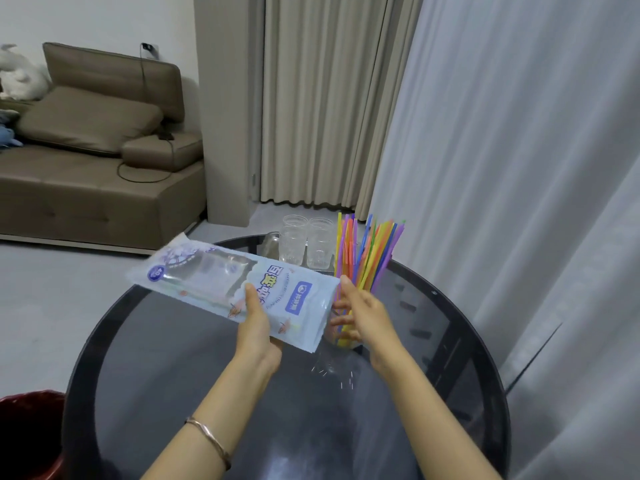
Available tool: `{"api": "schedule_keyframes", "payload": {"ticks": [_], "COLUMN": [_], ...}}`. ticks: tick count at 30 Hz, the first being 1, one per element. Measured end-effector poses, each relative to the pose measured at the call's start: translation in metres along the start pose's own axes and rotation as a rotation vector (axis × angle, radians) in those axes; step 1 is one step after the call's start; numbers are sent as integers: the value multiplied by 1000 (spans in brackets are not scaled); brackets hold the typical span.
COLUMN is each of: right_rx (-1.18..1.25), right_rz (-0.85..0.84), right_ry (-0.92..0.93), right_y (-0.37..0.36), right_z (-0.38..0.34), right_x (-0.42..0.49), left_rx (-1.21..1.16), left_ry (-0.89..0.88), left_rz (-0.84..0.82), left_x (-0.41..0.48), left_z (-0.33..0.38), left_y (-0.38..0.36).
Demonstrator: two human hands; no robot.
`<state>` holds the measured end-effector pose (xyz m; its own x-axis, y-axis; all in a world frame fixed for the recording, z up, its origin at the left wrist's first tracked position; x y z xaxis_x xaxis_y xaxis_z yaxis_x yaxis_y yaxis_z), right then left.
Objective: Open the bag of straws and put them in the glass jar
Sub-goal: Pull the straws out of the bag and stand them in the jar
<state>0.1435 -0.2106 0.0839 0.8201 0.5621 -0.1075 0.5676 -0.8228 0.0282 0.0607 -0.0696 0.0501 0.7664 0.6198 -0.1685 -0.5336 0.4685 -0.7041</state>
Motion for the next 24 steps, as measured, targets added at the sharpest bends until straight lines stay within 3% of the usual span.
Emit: {"api": "schedule_keyframes", "payload": {"ticks": [5,12,15,20,24], "right_rx": [175,190,400,904,1029], "right_rz": [-53,-100,-106,-273,-306], "right_ry": [7,20,-67,-414,-408], "right_y": [-10,-25,-31,-85,-103], "right_z": [27,29,38,79,79], "right_x": [-14,-25,-25,-36,-40], "left_rx": [105,216,289,593,783], "left_ry": [-29,-50,-144,-355,-386], "left_rz": [-53,-89,-120,-265,-334], "left_x": [-20,-32,-34,-45,-47], "left_z": [7,17,30,46,44], "left_y": [9,18,17,-7,-15]}}
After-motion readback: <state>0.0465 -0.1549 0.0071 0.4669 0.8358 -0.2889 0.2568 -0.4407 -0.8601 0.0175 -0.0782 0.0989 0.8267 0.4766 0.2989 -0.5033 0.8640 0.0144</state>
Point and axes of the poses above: each hand's wrist, its own x-axis towards the middle knuckle, its own y-axis out of the back of the hand, z = x × y, the point moved 6 cm from there along x, towards the middle knuckle, and after that the axes turned 11 degrees about -z, right-handed, at the moved point
